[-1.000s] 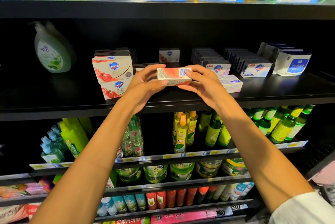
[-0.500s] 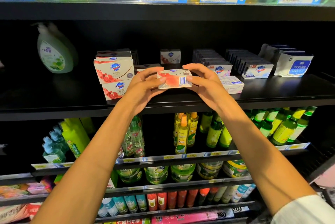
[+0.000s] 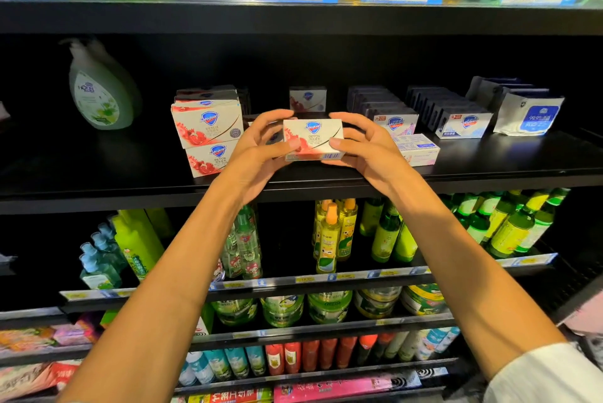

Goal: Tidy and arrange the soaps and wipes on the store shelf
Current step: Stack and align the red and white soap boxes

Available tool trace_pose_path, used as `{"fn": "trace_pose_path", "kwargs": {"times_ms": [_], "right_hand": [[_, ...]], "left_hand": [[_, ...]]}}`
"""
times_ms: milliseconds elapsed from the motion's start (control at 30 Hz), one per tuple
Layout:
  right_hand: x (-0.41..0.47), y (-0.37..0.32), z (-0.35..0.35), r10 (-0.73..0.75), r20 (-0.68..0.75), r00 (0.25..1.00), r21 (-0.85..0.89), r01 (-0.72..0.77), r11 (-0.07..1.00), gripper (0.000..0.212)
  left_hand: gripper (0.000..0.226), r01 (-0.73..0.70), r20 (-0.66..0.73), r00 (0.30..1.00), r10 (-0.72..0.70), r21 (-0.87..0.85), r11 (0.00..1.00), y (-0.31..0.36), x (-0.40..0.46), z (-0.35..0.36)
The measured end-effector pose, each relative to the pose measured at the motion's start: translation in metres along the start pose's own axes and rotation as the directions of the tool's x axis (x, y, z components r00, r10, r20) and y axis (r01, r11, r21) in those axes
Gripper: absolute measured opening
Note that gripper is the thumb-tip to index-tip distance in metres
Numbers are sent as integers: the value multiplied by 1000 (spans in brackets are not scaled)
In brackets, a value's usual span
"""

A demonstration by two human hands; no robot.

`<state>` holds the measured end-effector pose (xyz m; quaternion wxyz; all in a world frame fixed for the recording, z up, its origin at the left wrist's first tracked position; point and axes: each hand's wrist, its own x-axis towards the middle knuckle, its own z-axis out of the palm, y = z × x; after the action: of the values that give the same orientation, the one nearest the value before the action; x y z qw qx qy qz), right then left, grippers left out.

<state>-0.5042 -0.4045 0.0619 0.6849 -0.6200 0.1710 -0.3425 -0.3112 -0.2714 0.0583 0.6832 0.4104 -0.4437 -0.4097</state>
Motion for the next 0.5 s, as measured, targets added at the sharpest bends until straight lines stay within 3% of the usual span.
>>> {"fn": "trace_pose_path", "kwargs": {"times_ms": [200,367,500], "right_hand": [[2,1,-1,-19,12,1000,-44,19,999,57],[3,2,0,-37,-54,998,-116,31,993,51],[6,4,-3,-39,-81,996,-115,30,993,52]], "left_hand": [[54,1,-103,995,9,93,996,-3,1,4],[54,-11,-82,996,27,191,982,-2,-3,6],[59,-30,-172,974,148,547,836,-3,-13,8]]}}
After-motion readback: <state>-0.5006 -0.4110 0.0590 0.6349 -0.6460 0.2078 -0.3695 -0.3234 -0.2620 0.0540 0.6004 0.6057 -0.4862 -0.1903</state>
